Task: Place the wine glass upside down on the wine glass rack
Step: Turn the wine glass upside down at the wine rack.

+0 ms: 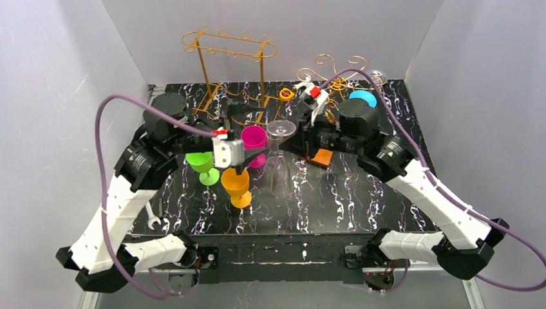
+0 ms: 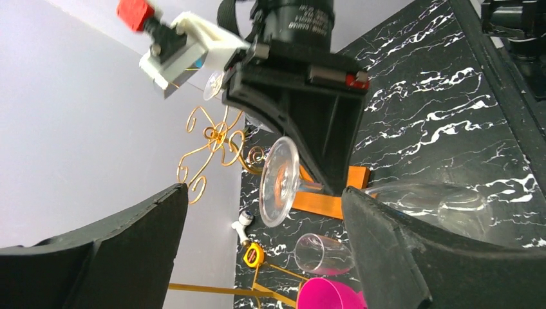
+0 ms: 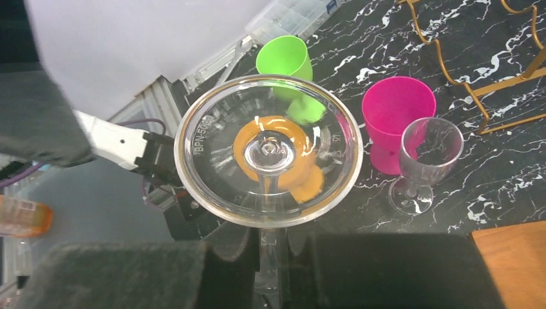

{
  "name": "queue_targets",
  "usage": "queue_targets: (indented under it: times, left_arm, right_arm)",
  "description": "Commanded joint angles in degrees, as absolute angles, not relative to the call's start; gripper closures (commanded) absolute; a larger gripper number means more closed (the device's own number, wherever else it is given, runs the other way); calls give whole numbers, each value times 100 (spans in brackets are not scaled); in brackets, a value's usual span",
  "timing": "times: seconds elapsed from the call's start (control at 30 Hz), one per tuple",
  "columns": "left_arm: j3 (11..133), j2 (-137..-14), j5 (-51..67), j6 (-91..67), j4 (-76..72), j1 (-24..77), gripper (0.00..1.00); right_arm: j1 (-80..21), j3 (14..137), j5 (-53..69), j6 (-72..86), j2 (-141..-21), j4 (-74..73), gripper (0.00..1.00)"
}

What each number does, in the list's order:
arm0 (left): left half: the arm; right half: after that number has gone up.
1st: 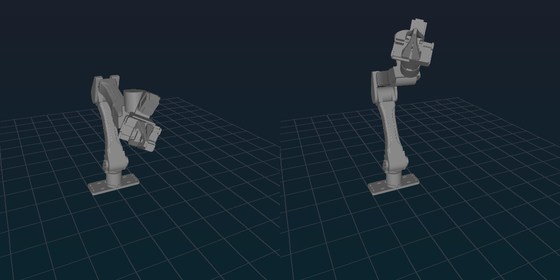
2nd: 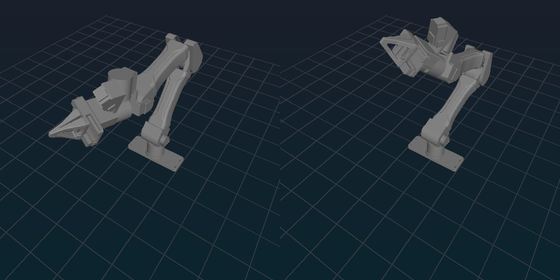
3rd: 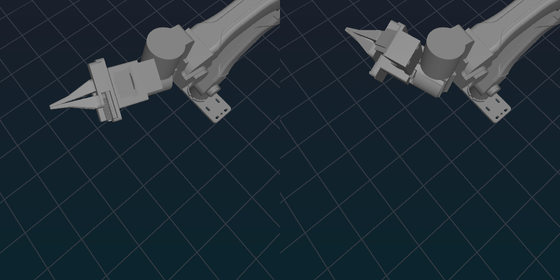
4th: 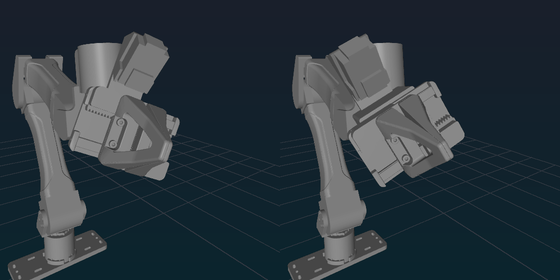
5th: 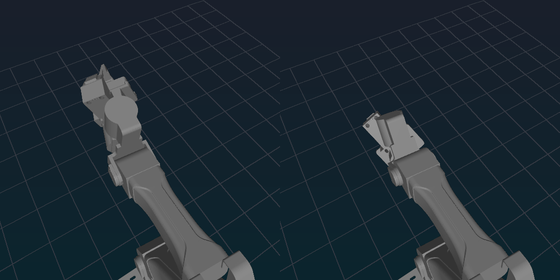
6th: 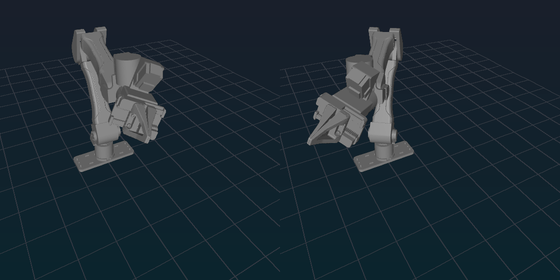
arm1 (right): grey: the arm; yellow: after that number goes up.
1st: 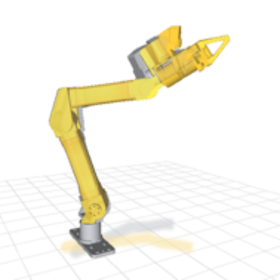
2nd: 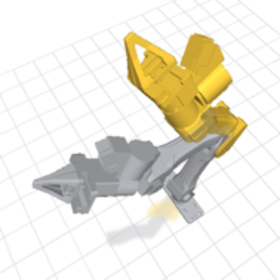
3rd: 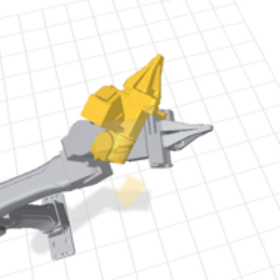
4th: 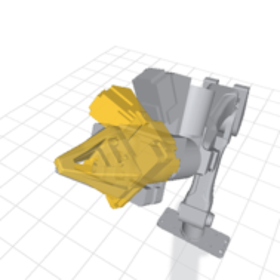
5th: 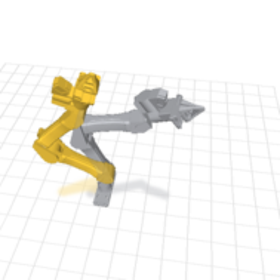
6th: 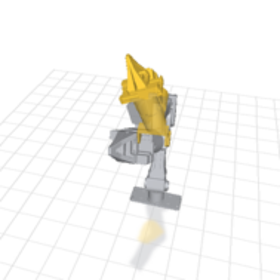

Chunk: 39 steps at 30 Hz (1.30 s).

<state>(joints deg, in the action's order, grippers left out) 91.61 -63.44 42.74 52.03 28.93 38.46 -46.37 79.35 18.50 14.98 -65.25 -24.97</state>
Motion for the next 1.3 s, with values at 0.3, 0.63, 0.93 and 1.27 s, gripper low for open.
queue_targets:
  times: [0.3, 0.63, 0.93, 1.27]
  left_arm:
    - [8458, -5654, 3419, 5852, 3444, 3884, 24]
    - [8447, -5709, 3010, 6070, 3298, 3889, 59]
    - [8543, -5873, 2923, 6150, 3278, 3902, 85]
    - [8454, -5874, 2831, 6251, 2846, 3908, 100]
  right_arm:
    - [-6059, 8849, 316, 984, -7174, -2290, 99]
    - [-6386, 8786, -51, 1058, -7190, -1986, 99]
    - [-6532, 8499, -233, 1212, -7111, -1338, 99]
    - [-6638, 8086, -297, 1392, -6893, -875, 71]
